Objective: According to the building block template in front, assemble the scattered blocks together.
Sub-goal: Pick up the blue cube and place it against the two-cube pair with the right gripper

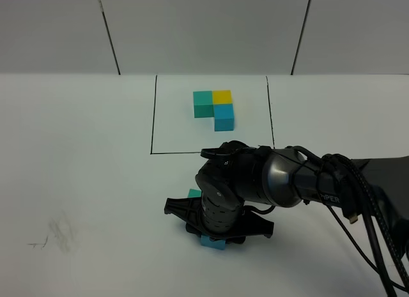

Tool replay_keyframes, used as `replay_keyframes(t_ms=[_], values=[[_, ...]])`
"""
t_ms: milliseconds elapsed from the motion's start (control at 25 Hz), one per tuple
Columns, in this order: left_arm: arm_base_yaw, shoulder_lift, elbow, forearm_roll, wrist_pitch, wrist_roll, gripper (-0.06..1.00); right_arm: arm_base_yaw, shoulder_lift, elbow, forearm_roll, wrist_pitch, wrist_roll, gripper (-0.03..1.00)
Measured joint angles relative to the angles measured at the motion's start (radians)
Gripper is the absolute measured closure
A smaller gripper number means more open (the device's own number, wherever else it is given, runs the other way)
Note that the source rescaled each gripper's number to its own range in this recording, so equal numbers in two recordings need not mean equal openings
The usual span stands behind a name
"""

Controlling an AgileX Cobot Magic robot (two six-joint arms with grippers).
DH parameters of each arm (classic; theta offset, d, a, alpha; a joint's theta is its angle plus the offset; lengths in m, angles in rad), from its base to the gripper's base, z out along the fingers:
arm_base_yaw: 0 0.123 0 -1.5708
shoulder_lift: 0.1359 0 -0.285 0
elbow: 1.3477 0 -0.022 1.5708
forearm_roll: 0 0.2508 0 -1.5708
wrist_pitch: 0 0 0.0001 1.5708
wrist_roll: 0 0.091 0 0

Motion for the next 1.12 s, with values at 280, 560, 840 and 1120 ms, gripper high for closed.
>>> replay_keyframes(t_ms=[280, 560, 840, 1120], values=[[0.000, 0.000, 0.000, 0.000, 0.000, 0.000, 0.31, 0.000, 0.003, -0.001, 0.009, 0.005, -0.072, 0.95], [0.000, 0.000, 0.000, 0.000, 0.000, 0.000, 0.31, -0.001, 0.004, -0.001, 0.021, 0.000, -0.088, 0.95], [0.000, 0.000, 0.000, 0.000, 0.000, 0.001, 0.31, -0.001, -0.005, 0.003, 0.021, -0.011, -0.208, 0.17], [0.000, 0.000, 0.000, 0.001, 0.000, 0.000, 0.31, -0.001, -0.208, 0.003, -0.042, 0.154, -0.263, -0.02]])
